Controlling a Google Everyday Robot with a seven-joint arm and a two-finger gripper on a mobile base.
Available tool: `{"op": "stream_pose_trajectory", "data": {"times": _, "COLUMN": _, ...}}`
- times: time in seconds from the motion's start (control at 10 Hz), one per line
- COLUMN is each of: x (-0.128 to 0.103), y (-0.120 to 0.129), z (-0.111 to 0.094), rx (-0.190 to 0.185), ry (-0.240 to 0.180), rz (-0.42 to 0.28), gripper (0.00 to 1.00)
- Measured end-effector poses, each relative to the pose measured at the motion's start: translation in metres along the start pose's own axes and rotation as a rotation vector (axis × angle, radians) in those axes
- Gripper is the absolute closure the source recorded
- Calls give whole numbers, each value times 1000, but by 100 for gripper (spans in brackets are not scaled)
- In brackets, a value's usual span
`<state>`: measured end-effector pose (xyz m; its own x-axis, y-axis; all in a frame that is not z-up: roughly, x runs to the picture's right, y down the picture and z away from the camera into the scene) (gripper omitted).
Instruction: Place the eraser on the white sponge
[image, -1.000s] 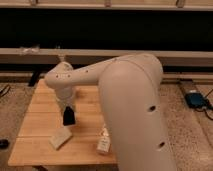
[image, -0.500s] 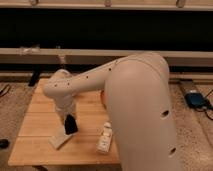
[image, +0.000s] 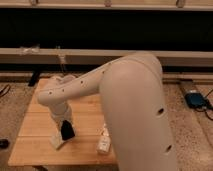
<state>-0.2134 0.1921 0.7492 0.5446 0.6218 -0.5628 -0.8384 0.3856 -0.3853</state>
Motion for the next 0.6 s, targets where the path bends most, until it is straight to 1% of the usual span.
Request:
{"op": "stream_pose_trajectory", "data": {"times": 0.2, "x": 4, "y": 8, "z": 6, "rx": 17, "ry": -7, "rz": -18, "gripper": 90}}
{"op": "stream_pose_trajectory", "data": {"times": 0.3, "x": 6, "y": 15, "z": 10, "rx": 27, "ry": -7, "rz": -37, "gripper": 90}}
{"op": "stream_pose_trajectory", "data": {"times": 0.6, "x": 11, "y": 31, "z": 20, "rx": 48, "ry": 0, "rz": -77, "gripper": 90}}
